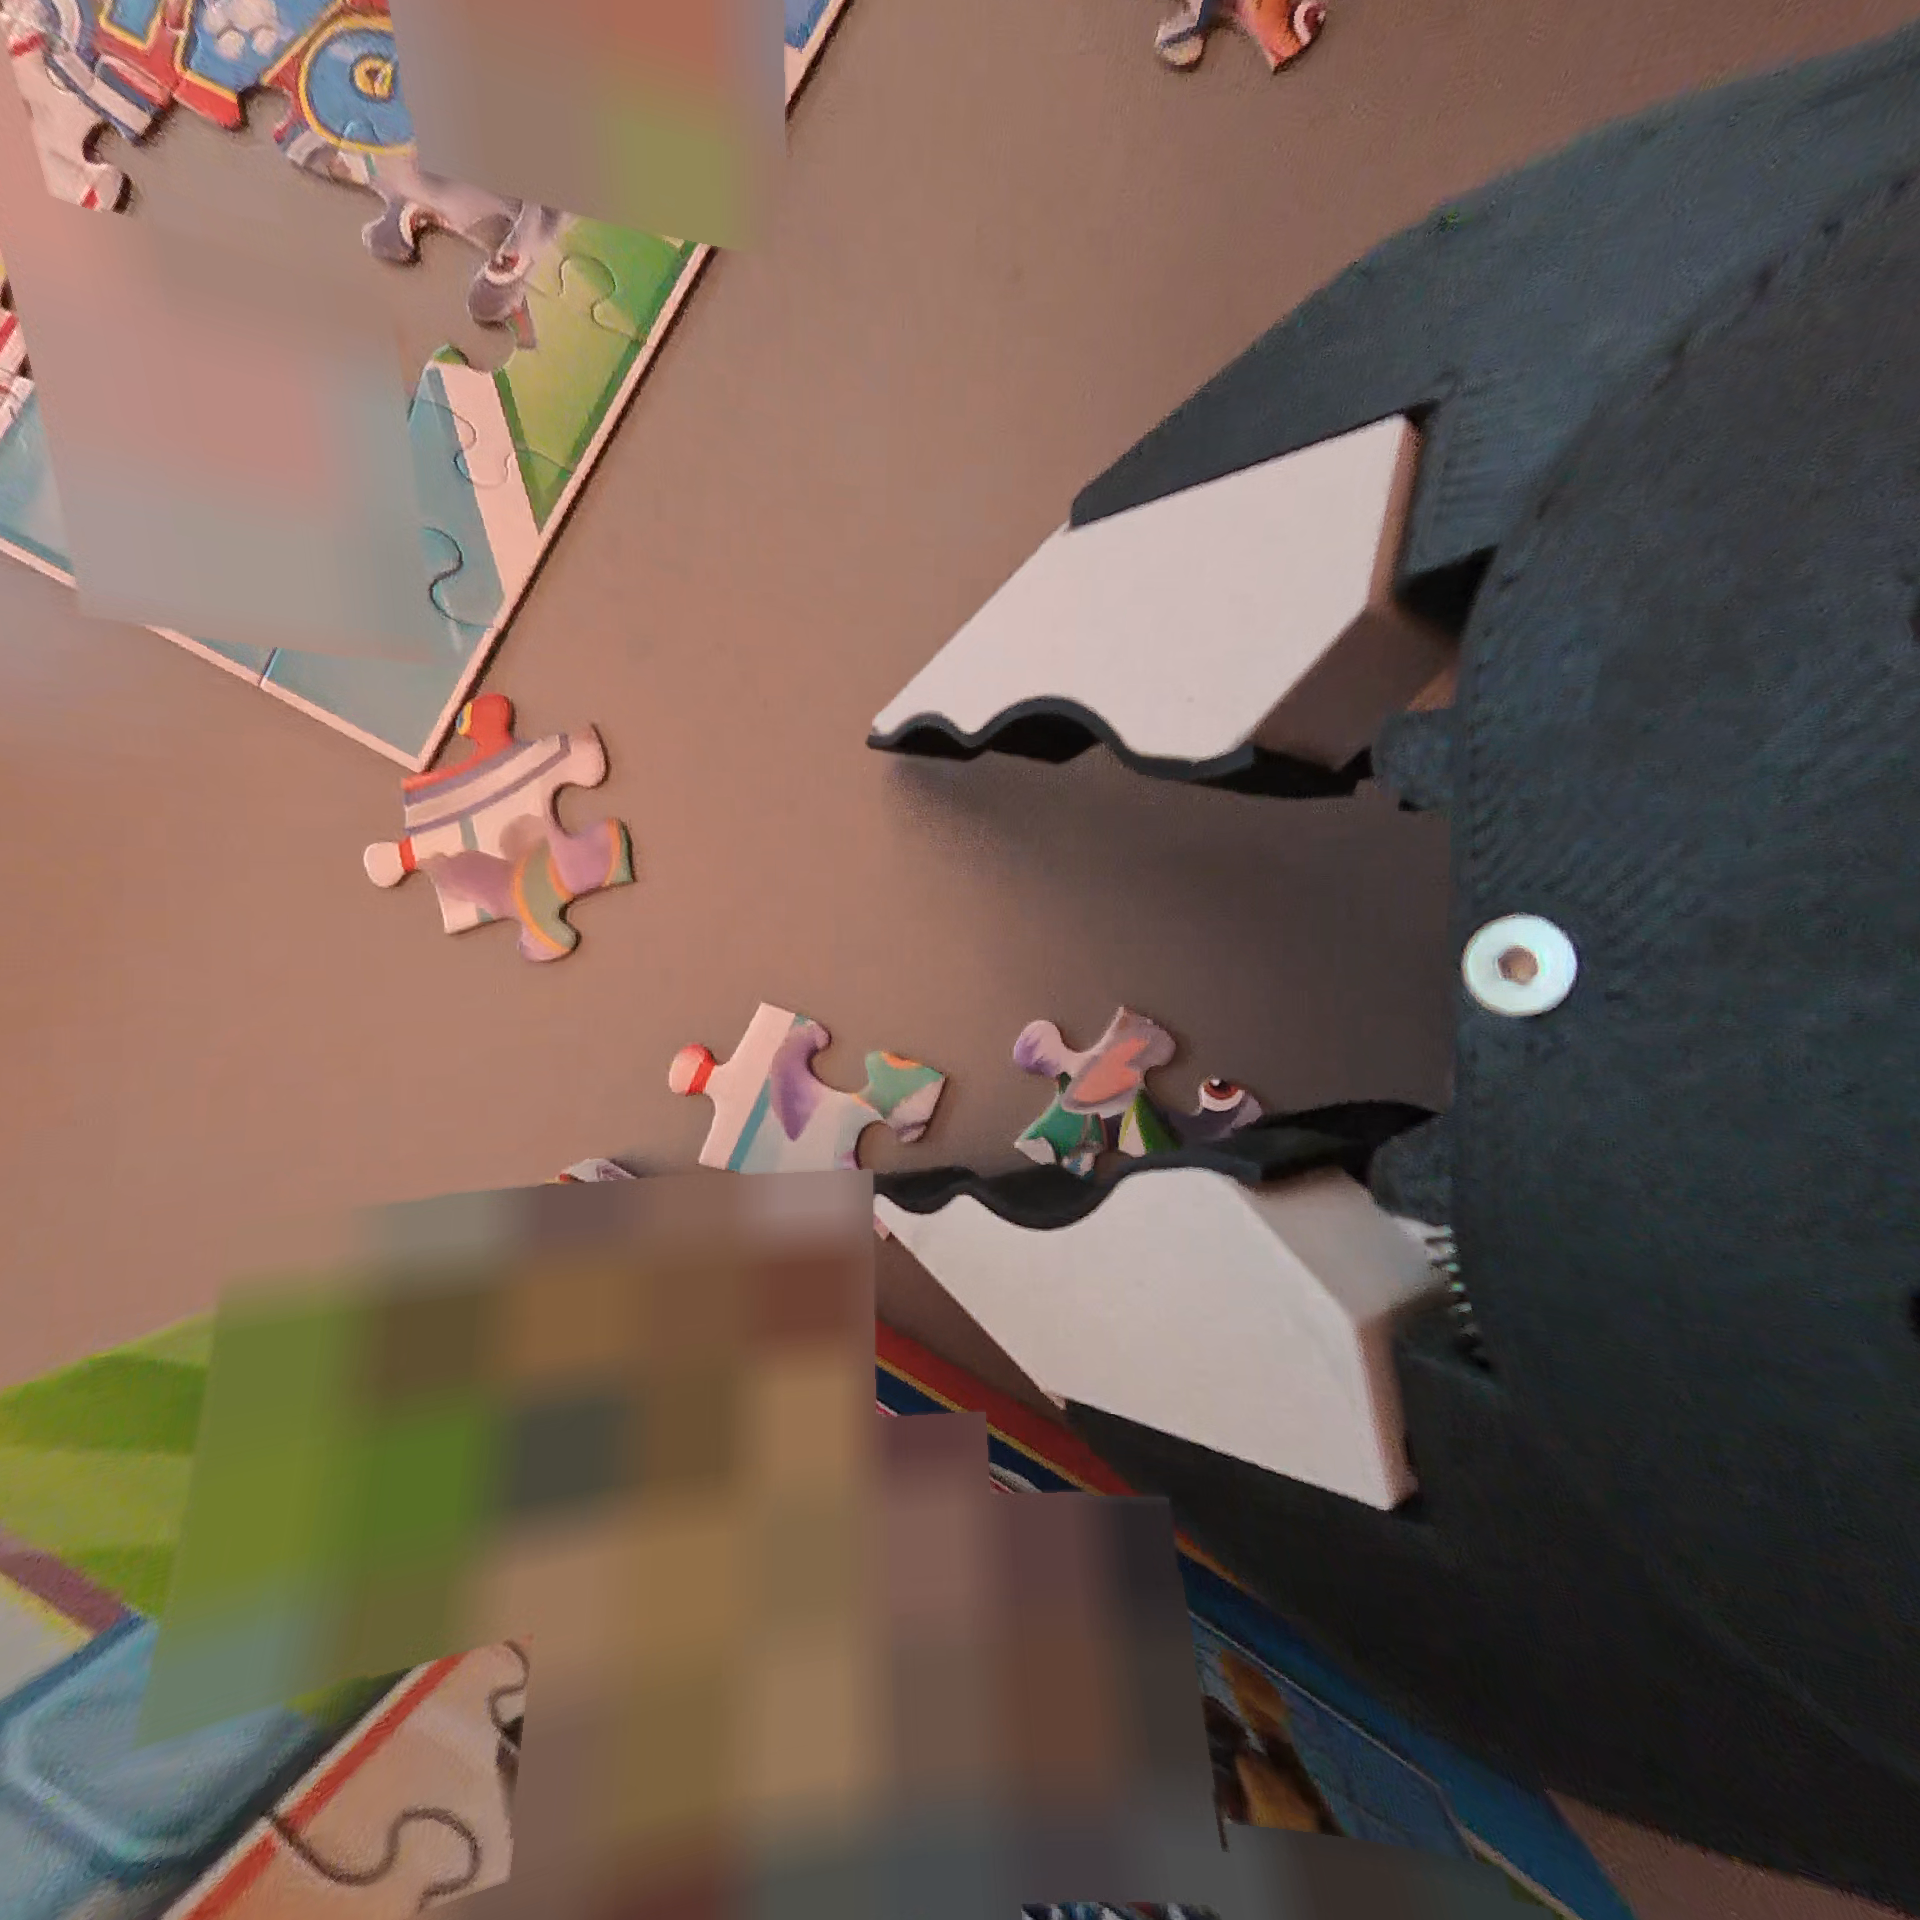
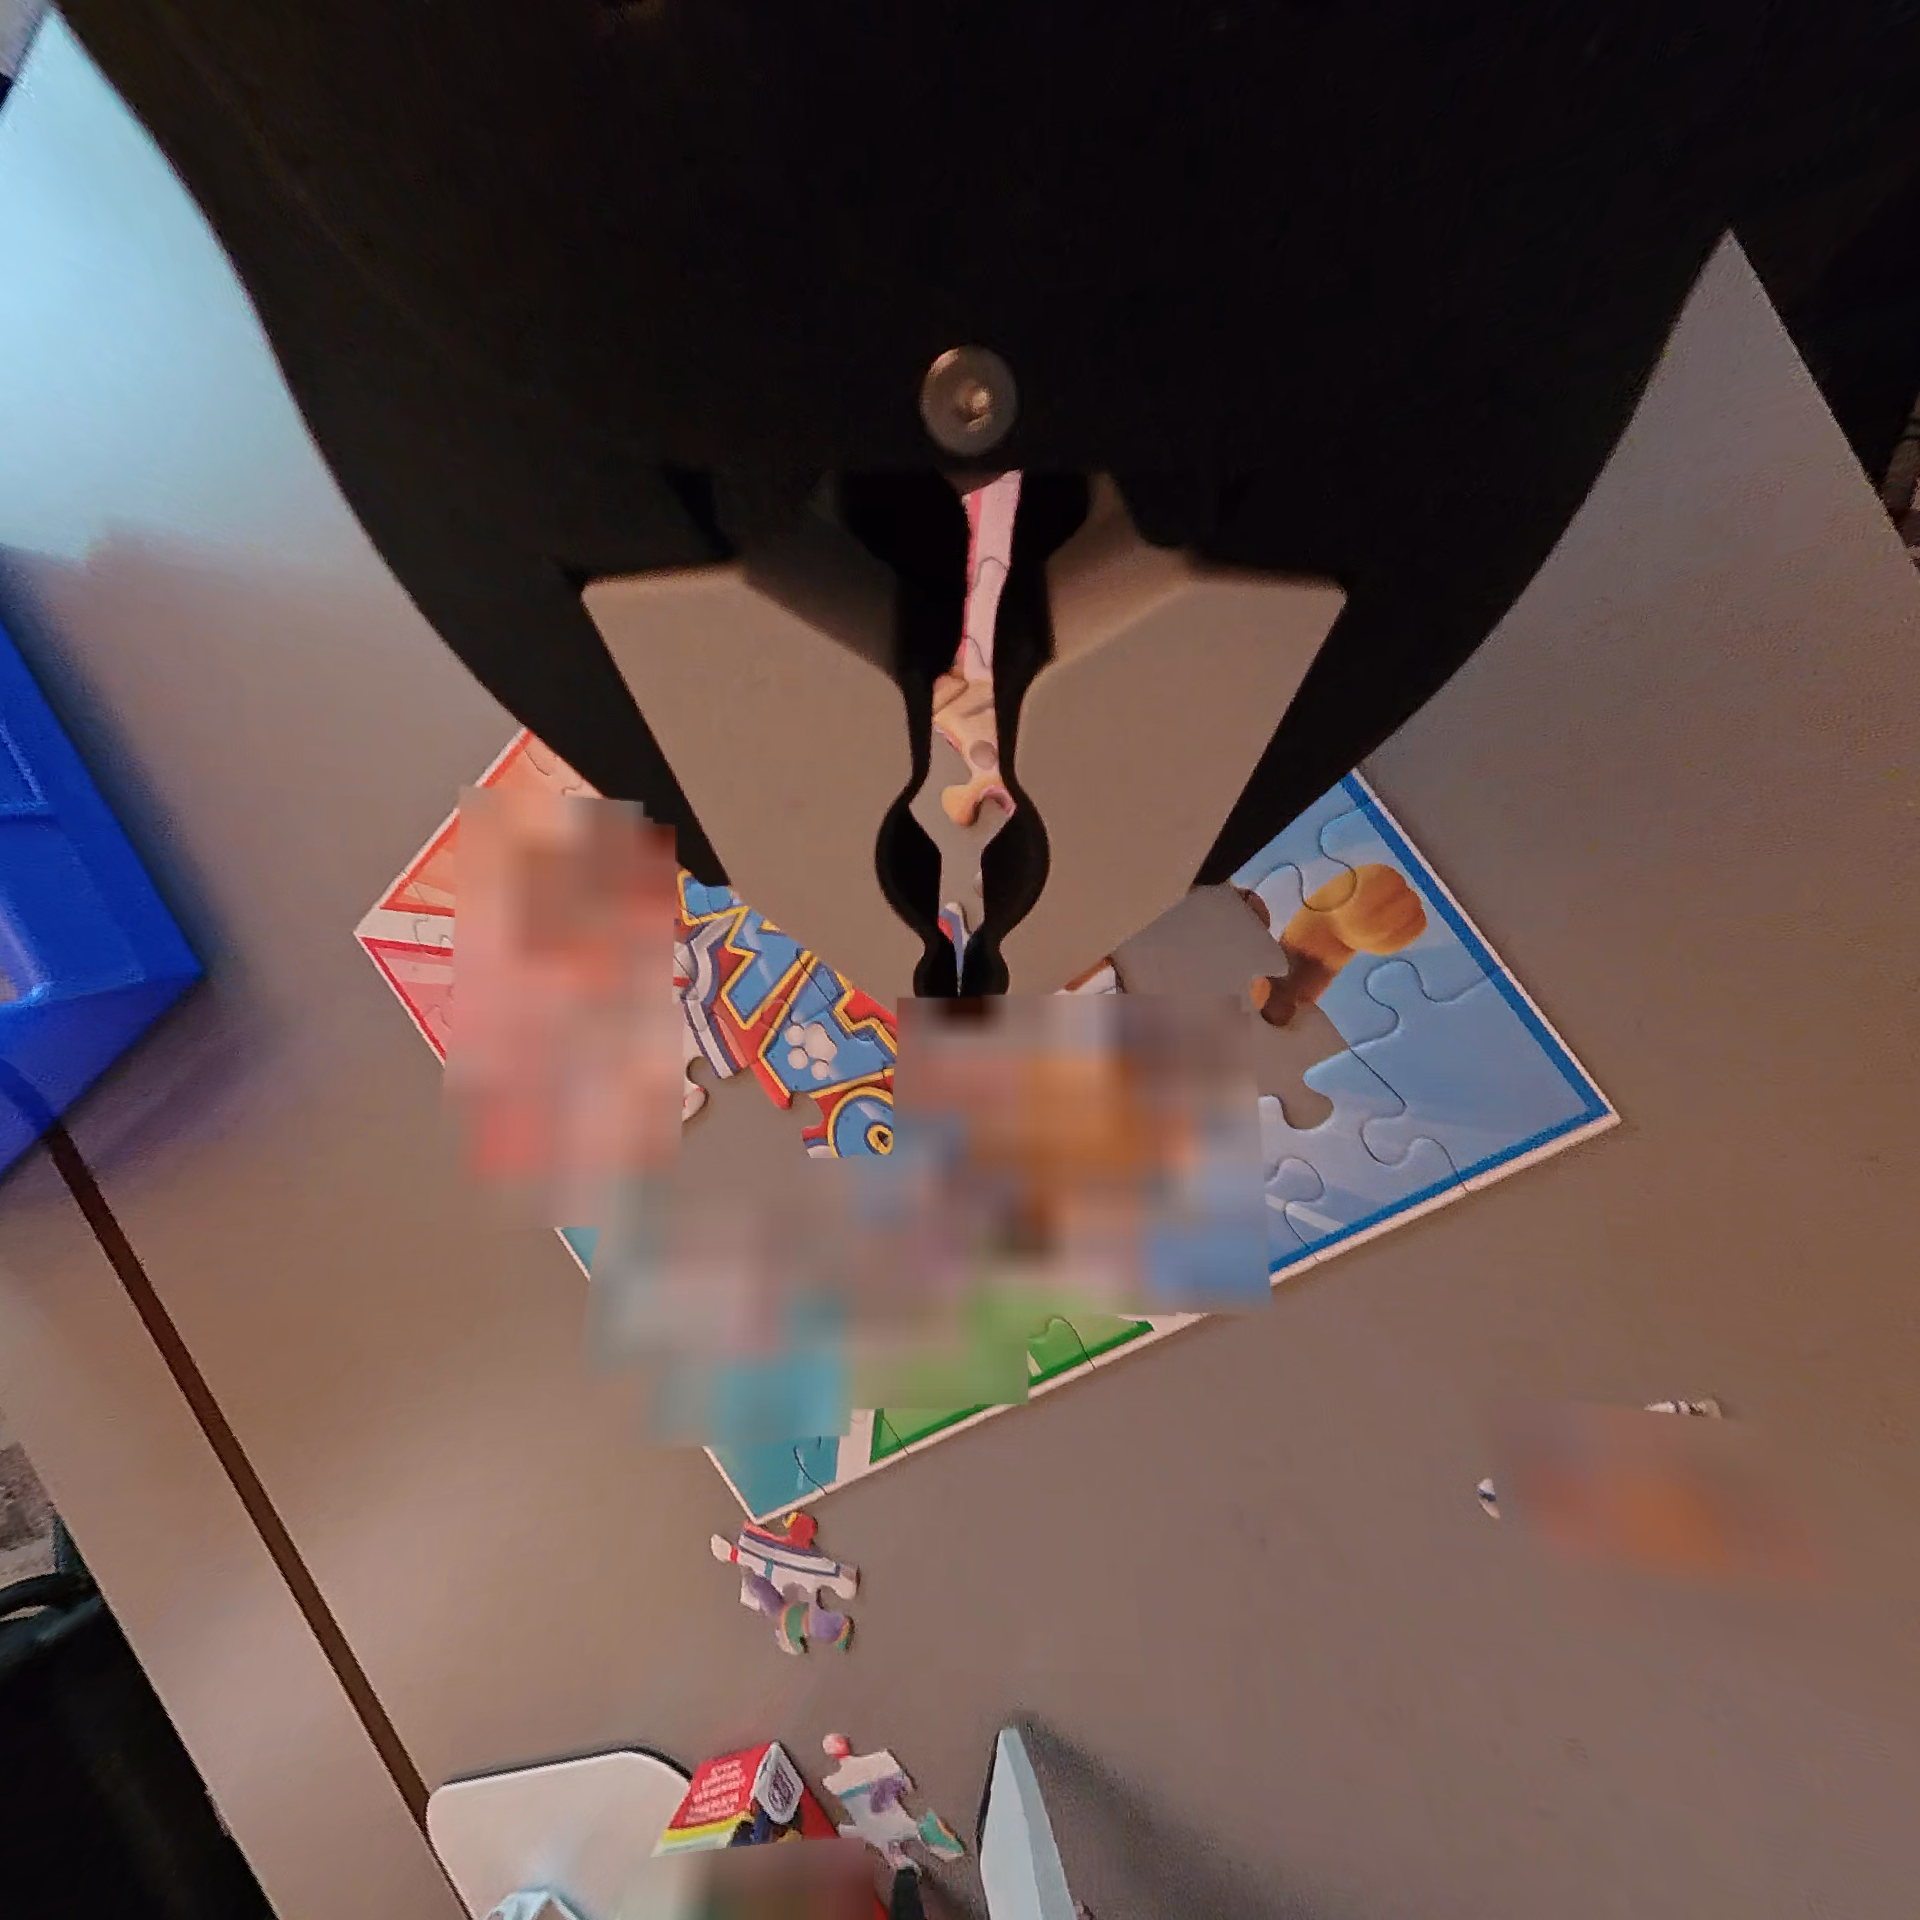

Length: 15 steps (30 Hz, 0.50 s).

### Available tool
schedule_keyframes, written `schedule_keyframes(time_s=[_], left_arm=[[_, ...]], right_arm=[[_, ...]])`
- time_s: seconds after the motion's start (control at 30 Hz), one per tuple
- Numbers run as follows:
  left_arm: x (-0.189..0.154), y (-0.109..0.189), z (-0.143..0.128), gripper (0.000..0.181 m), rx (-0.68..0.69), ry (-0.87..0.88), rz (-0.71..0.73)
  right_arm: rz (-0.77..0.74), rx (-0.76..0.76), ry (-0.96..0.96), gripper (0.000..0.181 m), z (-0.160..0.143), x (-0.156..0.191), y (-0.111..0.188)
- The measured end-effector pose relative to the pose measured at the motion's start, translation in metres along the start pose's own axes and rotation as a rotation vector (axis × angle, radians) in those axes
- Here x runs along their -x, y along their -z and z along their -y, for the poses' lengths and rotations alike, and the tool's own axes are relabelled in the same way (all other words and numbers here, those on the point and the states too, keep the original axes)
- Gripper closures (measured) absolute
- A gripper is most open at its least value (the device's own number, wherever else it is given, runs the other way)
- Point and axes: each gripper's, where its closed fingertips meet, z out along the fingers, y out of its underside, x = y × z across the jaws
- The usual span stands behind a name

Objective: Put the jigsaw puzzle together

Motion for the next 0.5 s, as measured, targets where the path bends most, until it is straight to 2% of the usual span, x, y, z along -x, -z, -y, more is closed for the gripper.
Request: schedule_keyframes(time_s=[0.13, 0.23, 0.33, 0.4, 0.5], left_arm=[[-0.017, 0.006, -0.011, 0.102, 0.064, -0.03, -0.035], [-0.031, 0.015, -0.023, 0.105, 0.163, -0.07, -0.052], [-0.043, 0.014, 0.012, 0.111, 0.046, -0.141, -0.068], [-0.049, 0.003, 0.038, 0.114, -0.031, -0.218, -0.059], [-0.053, -0.026, 0.048, 0.105, 0.005, -0.26, -0.105]], right_arm=[[0.012, -0.011, -0.017, 0.181, 0.002, 0.0, 0.001], [0.021, -0.026, -0.027, 0.181, 0.003, 0.002, 0.003], [0.035, -0.044, -0.04, 0.181, 0.004, 0.005, 0.005], [0.038, -0.05, -0.047, 0.181, 0.004, 0.005, 0.006], [0.039, -0.064, -0.06, 0.181, 0.005, 0.006, 0.006]])
